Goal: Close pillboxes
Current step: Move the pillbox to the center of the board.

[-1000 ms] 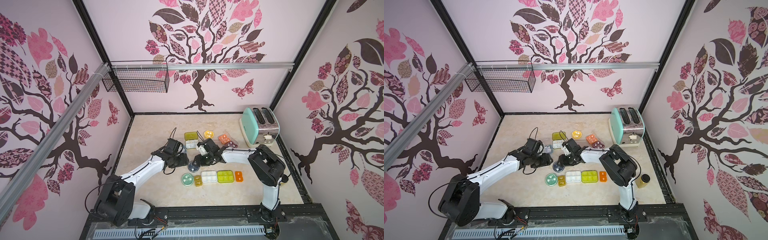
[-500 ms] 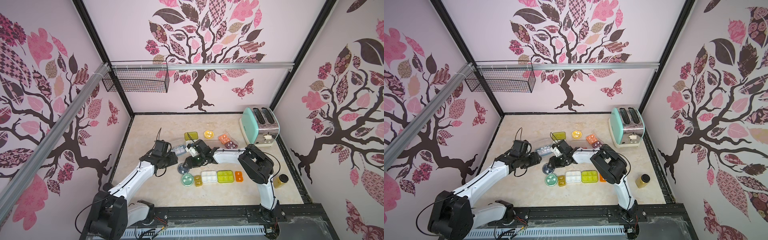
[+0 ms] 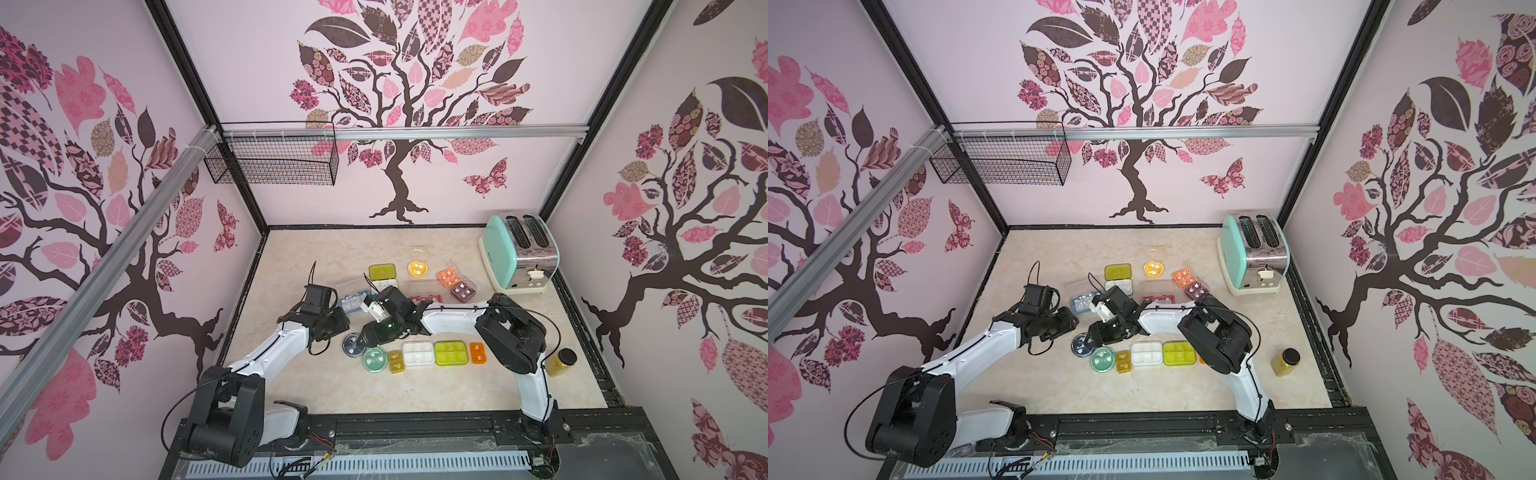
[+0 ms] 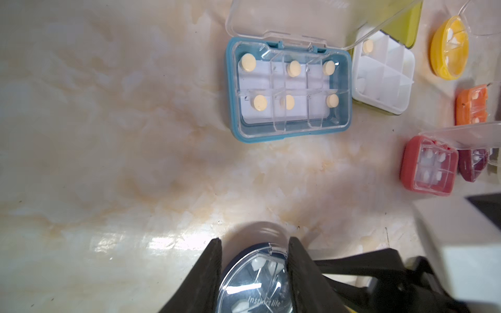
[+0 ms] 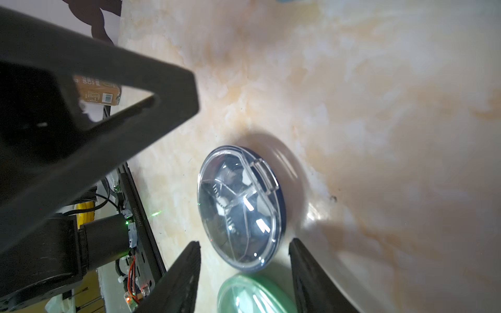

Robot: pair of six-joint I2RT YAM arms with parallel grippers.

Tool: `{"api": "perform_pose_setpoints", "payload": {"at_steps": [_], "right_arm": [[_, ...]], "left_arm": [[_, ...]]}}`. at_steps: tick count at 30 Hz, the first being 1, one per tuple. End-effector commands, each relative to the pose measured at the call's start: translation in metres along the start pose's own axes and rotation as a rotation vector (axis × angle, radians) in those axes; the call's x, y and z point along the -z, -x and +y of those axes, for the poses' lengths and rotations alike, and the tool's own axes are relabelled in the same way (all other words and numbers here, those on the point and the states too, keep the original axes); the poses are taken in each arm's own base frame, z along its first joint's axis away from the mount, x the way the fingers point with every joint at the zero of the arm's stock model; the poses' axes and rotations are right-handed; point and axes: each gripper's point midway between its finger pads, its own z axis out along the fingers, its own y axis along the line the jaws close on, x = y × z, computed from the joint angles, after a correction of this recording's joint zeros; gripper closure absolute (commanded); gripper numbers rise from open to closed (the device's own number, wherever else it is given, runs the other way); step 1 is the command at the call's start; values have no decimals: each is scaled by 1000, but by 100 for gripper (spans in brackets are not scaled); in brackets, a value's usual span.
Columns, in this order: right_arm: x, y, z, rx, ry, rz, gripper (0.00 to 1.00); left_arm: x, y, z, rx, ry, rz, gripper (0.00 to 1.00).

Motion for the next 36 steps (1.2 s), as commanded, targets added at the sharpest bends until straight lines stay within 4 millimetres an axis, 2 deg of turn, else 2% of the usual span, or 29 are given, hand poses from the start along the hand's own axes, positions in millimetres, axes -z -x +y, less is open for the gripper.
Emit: {"api": "perform_pose_setpoints", "payload": {"at_steps": [1,8,13,16,20,23,28,33,36], "right_arm": [[32,18,-4,7,-68,-63,42],[77,23,-17,-42,-69,-130,42],[100,17,-23,-43,-108,-167,42],[108,12,-27,-51,-123,-172,42],[120,11,-32,-64,-136,-198,42],[125,14,-35,-73,-139,-213,43],[133,18,-41,-85,-150,-232,43],[150,19,-62,-126,-198,-274,43],[172,21,-81,-165,-240,-325,43]], "left_arm": [[-3,13,-19,-45,-51,-27,59],[-23,7,-45,-159,-47,27,61],[-40,-3,-47,-212,-31,82,62],[-42,-8,-45,-206,-30,98,63],[-43,-28,-36,-191,-34,152,65],[-41,-44,-26,-171,-23,192,66],[-28,-57,-19,-147,-29,204,66],[-9,-54,-24,-140,-42,185,64],[5,-44,-34,-150,-60,159,62]]}}
